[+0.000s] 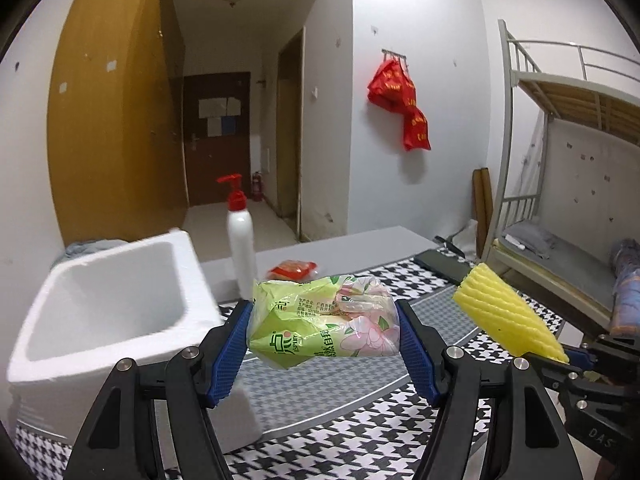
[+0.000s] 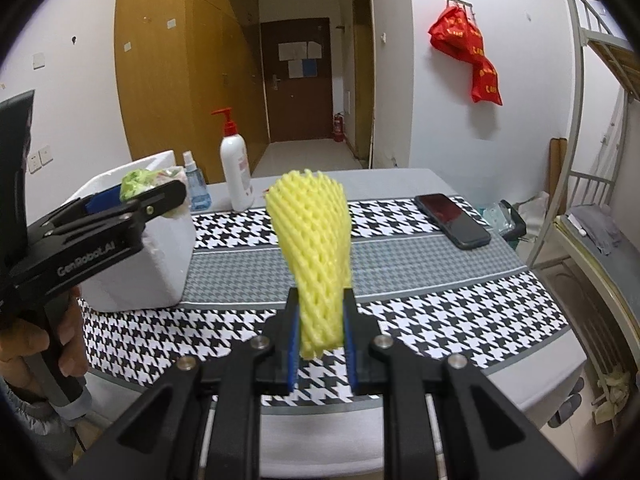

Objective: Organize soft objects

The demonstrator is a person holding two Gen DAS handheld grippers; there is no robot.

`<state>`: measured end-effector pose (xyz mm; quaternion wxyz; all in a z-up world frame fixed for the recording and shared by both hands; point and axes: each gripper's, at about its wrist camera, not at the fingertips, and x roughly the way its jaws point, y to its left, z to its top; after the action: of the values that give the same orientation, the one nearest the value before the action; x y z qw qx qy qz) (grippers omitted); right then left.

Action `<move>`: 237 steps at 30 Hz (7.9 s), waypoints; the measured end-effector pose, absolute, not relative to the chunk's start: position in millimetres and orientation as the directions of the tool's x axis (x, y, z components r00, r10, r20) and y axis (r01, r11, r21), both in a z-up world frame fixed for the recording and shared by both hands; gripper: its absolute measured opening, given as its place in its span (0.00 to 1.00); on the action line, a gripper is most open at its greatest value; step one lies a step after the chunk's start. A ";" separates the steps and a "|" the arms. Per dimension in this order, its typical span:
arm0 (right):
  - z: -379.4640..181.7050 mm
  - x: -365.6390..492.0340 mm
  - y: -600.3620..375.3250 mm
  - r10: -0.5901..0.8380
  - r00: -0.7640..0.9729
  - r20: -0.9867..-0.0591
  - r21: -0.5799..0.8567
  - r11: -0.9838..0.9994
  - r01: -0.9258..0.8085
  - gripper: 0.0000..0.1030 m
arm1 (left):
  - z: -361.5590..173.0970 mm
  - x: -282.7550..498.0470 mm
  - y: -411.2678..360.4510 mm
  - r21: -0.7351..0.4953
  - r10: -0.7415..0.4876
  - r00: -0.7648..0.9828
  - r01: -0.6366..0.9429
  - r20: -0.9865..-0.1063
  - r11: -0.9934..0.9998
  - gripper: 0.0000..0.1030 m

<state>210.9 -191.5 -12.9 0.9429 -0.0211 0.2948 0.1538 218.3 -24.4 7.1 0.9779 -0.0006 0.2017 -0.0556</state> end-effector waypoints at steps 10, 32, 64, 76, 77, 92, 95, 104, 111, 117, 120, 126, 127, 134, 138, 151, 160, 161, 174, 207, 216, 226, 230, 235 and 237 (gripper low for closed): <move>3.7 199.2 -172.1 0.304 0.796 -0.524 0.035 0.941 -0.336 0.21 | 24.0 194.3 -0.9 -0.027 -0.080 0.938 0.075 -0.336 0.997 0.69; 28.2 192.2 -118.3 0.413 0.788 -0.457 0.005 0.887 -0.462 0.21 | 49.2 160.9 50.2 0.011 0.046 0.959 -0.045 -0.280 0.999 0.69; 46.7 216.7 -51.4 0.577 0.710 -0.404 0.013 0.780 -0.626 0.21 | 55.6 138.9 110.9 0.006 0.187 0.936 -0.194 -0.297 0.981 0.69; 44.3 234.0 -22.5 0.606 0.677 -0.419 0.017 0.750 -0.661 0.21 | 57.0 136.0 128.4 -0.011 0.212 0.928 -0.226 -0.305 0.974 0.69; 44.0 235.5 -21.2 0.606 0.676 -0.420 0.017 0.750 -0.661 0.21 | 56.5 135.6 129.0 -0.011 0.213 0.928 -0.227 -0.306 0.974 0.69; 41.4 252.3 9.0 0.613 0.649 -0.450 0.008 0.730 -0.684 0.21 | 52.4 120.6 139.0 -0.027 0.239 0.923 -0.259 -0.302 0.966 0.69; 41.3 255.8 10.8 0.613 0.647 -0.452 0.008 0.729 -0.685 0.21 | 51.8 115.4 137.6 -0.023 0.241 0.924 -0.260 -0.296 0.965 0.69; 38.5 264.1 23.4 0.594 0.647 -0.479 -0.004 0.735 -0.678 0.21 | 52.7 110.2 135.5 -0.013 0.246 0.925 -0.261 -0.291 0.965 0.69; 32.1 272.0 36.9 0.587 0.618 -0.523 -0.006 0.722 -0.691 0.56 | 52.5 112.2 137.4 -0.017 0.251 0.922 -0.268 -0.294 0.963 0.69; 30.8 261.6 40.3 0.586 0.622 -0.519 -0.041 0.710 -0.703 0.82 | 52.9 117.2 137.3 -0.018 0.250 0.919 -0.268 -0.304 0.963 0.69; 34.0 257.4 35.7 0.596 0.629 -0.499 -0.038 0.710 -0.703 0.93 | 52.1 119.6 138.0 -0.020 0.256 0.916 -0.276 -0.309 0.961 0.69; 38.3 256.7 22.0 0.605 0.634 -0.482 -0.012 0.719 -0.695 0.94 | 51.6 125.0 137.5 -0.021 0.257 0.911 -0.279 -0.323 0.960 0.69; 38.5 256.5 19.7 0.604 0.635 -0.481 -0.008 0.722 -0.692 0.94 | 52.3 125.8 136.3 -0.023 0.255 0.911 -0.277 -0.324 0.961 0.69; 41.0 254.2 -0.6 0.589 0.660 -0.466 -0.004 0.745 -0.667 0.94 | 54.6 137.2 126.5 -0.025 0.214 0.921 -0.234 -0.326 0.972 0.69; 41.0 255.0 -14.9 0.579 0.674 -0.459 0.006 0.760 -0.649 0.94 | 52.4 147.5 123.2 -0.031 0.191 0.922 -0.213 -0.337 0.976 0.69; 37.5 259.9 -52.4 0.527 0.716 -0.457 0.005 0.807 -0.591 0.95 | 48.1 176.6 113.1 -0.040 0.116 0.923 -0.140 -0.368 0.989 0.69; 32.1 267.6 -68.9 0.505 0.733 -0.455 0.005 0.825 -0.565 0.95 | 44.3 194.3 110.3 -0.036 0.101 0.918 -0.123 -0.384 0.992 0.69; 30.9 269.2 -71.1 0.501 0.735 -0.456 0.009 0.829 -0.559 0.95 | 44.3 197.8 110.6 -0.035 0.100 0.917 -0.123 -0.386 0.992 0.69; 20.2 291.6 -95.7 0.458 0.752 -0.474 0.025 0.861 -0.508 0.95 | 34.0 229.6 103.4 -0.028 0.079 0.904 -0.100 -0.420 0.995 0.69; 29.8 273.9 -115.8 0.463 0.762 -0.452 0.045 0.865 -0.499 0.95 | 39.9 203.0 100.5 -0.027 0.158 0.903 -0.184 -0.400 0.983 0.99; 39.9 250.3 -123.6 0.468 0.775 -0.425 0.040 0.865 -0.500 0.95 | 47.3 180.4 96.2 -0.031 0.167 0.909 -0.194 -0.383 0.981 0.99; 47.9 221.0 -130.2 0.484 0.780 -0.398 0.036 0.857 -0.514 0.95 | 56.6 143.6 86.8 -0.044 0.160 0.922 -0.187 -0.353 0.981 0.99; 49.0 209.8 -132.8 0.490 0.780 -0.389 0.034 0.854 -0.520 0.95 | 59.5 128.3 82.2 -0.050 0.153 0.928 -0.180 -0.340 0.982 0.99; 51.1 194.1 -136.5 0.500 0.780 -0.375 0.034 0.849 -0.527 0.95 | 64.0 110.2 75.2 -0.046 0.152 0.934 -0.176 -0.325 0.983 0.99; 52.0 188.0 -139.4 0.506 0.780 -0.368 0.039 0.846 -0.531 0.95 | 65.2 104.5 71.0 -0.040 0.152 0.935 -0.174 -0.321 0.984 0.99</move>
<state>188.0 -139.4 52.0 0.9428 -0.0333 0.1854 0.2751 104.5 71.0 65.2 0.9830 -0.0337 0.1605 0.0829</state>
